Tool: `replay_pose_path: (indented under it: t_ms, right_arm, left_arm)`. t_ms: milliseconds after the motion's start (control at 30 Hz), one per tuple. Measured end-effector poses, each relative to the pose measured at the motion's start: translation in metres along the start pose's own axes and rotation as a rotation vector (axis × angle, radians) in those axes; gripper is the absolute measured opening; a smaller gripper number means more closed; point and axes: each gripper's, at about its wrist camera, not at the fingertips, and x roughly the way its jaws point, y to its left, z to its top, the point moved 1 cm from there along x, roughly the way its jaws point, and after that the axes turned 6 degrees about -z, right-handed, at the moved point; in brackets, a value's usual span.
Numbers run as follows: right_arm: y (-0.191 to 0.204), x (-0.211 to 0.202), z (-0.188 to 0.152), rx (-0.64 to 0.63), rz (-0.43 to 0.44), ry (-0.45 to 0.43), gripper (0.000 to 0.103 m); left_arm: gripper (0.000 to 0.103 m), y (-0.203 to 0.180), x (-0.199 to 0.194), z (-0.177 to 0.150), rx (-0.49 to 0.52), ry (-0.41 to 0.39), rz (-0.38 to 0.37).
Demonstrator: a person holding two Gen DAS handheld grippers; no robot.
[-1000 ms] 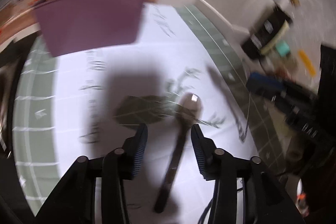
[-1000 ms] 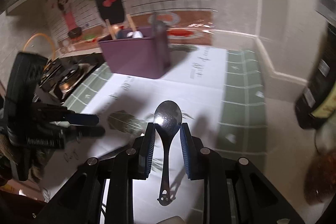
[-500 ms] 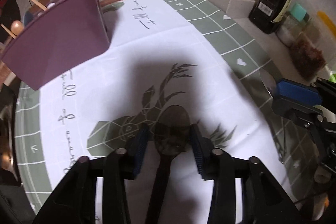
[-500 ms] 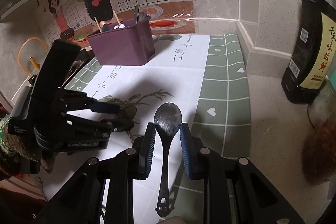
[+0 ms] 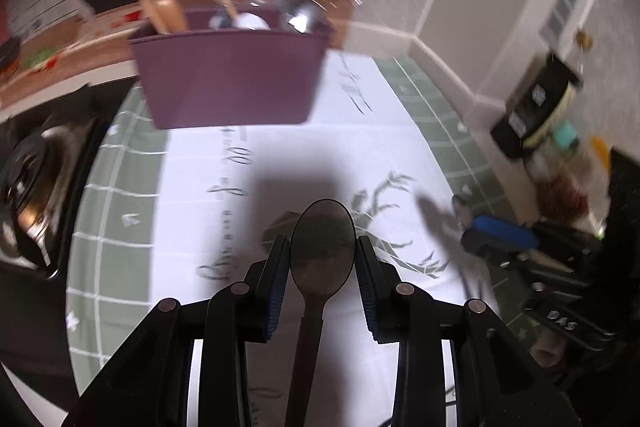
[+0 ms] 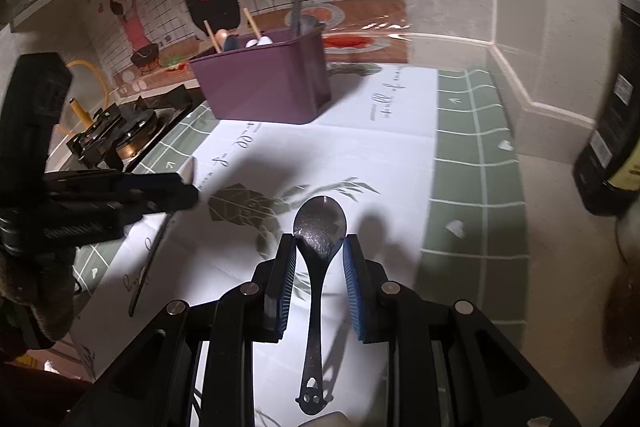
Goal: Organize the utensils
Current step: 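Lift the metal spoon with the right tool while the left tool raises the black spoon, then carry both held spoons above the purple holder with both tools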
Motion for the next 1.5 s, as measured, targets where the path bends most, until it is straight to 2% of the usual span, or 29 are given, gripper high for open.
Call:
replay_pose_path:
  t_ms: [100, 233, 300, 367, 467, 533, 600, 667, 833, 933, 1133, 1267, 1400, 1500]
  right_arm:
    - [0.011, 0.006, 0.007, -0.002, 0.027, -0.002, 0.022]
    - [0.026, 0.003, 0.027, 0.006, 0.084, -0.047, 0.022]
    - [0.034, -0.007, 0.046, 0.013, 0.123, -0.090, 0.003]
    - [0.043, -0.023, 0.074, -0.001, 0.148, -0.151, 0.005]
    - [0.059, -0.053, 0.125, -0.067, 0.143, -0.261, 0.005]
    - [0.070, -0.063, 0.155, -0.126, 0.132, -0.281, 0.005]
    - [0.078, -0.052, 0.167, -0.194, 0.173, -0.208, 0.008]
    - [0.087, -0.030, 0.163, -0.256, 0.176, -0.123, 0.031]
    - [0.104, 0.048, 0.110, -0.334, 0.125, 0.069, 0.033]
    - [0.108, 0.079, 0.085, -0.319, 0.150, 0.128, 0.033]
    - [0.122, 0.126, 0.075, -0.303, 0.119, 0.171, 0.033]
    - [0.123, 0.146, 0.078, -0.293, 0.064, 0.173, 0.033]
    - [0.127, 0.150, 0.080, -0.306, 0.051, 0.146, 0.025]
    - [0.132, 0.144, 0.080, -0.326, 0.061, 0.123, 0.025]
  left_arm:
    - [0.034, 0.013, -0.016, 0.002, -0.025, -0.043, 0.002]
    - [0.034, 0.026, -0.054, 0.016, -0.061, -0.159, -0.017]
    - [0.034, 0.029, -0.080, 0.031, -0.062, -0.229, -0.040]
    - [0.034, 0.027, -0.114, 0.058, -0.043, -0.333, -0.072]
    - [0.034, 0.024, -0.162, 0.102, 0.009, -0.474, -0.071]
    - [0.034, 0.029, -0.177, 0.121, 0.020, -0.511, -0.065]
    - [0.034, 0.037, -0.182, 0.131, 0.017, -0.518, -0.057]
    - [0.034, 0.048, -0.178, 0.129, 0.004, -0.502, -0.036]
    - [0.034, 0.083, -0.152, 0.101, -0.106, -0.423, -0.004]
    - [0.034, 0.101, -0.142, 0.082, -0.172, -0.394, 0.015]
    - [0.034, 0.116, -0.135, 0.054, -0.245, -0.367, 0.056]
    - [0.034, 0.120, -0.137, 0.046, -0.272, -0.372, 0.071]
    - [0.034, 0.122, -0.134, 0.045, -0.286, -0.367, 0.072]
    - [0.034, 0.122, -0.132, 0.046, -0.287, -0.365, 0.068]
